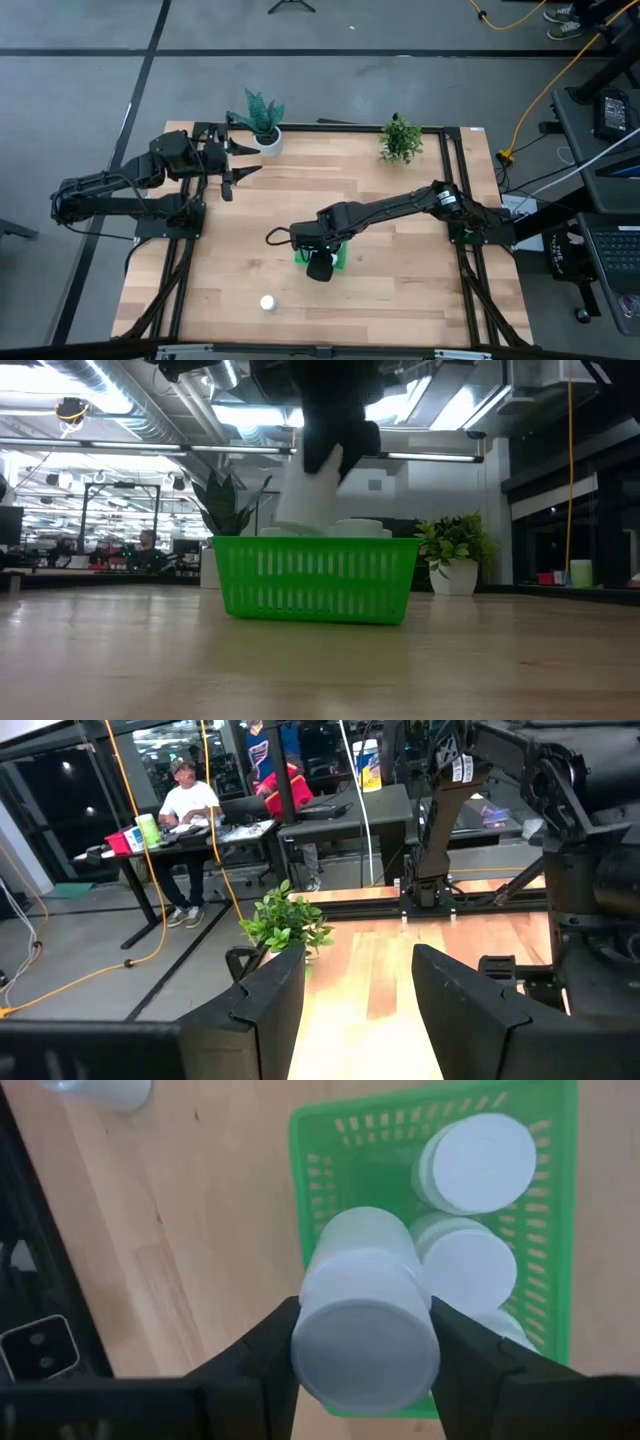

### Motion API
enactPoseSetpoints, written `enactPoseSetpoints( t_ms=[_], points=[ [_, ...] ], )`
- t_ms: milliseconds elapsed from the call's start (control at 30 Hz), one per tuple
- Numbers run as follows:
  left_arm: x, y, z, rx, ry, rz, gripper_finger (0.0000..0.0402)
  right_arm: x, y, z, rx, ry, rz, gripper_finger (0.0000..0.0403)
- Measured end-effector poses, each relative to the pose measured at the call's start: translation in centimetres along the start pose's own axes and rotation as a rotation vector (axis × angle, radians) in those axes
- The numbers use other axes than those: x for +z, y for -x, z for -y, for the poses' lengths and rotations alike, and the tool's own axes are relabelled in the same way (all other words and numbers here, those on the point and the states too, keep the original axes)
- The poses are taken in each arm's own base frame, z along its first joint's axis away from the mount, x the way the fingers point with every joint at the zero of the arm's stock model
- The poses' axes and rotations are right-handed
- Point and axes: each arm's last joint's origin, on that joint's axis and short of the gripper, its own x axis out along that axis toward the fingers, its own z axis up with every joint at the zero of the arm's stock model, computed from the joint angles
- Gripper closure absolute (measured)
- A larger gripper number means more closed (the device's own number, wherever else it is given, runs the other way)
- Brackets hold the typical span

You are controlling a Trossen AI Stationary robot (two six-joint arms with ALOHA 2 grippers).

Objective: Pick and place pill bottles into a basket
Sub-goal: Put the white medicine bottle into the green basket

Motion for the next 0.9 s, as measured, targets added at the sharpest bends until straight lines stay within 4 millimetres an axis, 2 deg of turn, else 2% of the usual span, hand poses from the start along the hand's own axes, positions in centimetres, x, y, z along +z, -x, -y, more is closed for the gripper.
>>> enactPoseSetpoints(
  t_ms=[267,633,900],
  points=[
    [0.0,0.0,0.0,-0.007,0.001,0.002,0.0222,0.0,-1.2,0.2,-0.019,0.020,-0.037,0.0237],
    [0.2,0.4,0.1,-0.023,0.007,0.022,0.0222,0.0,-1.3,0.4,-0.031,0.020,-0.042,0.0237],
    [0.3,0.7,0.1,-0.021,0.006,0.031,0.0222,-0.8,-3.5,1.0,-0.023,-0.012,-0.098,0.0237]
  ],
)
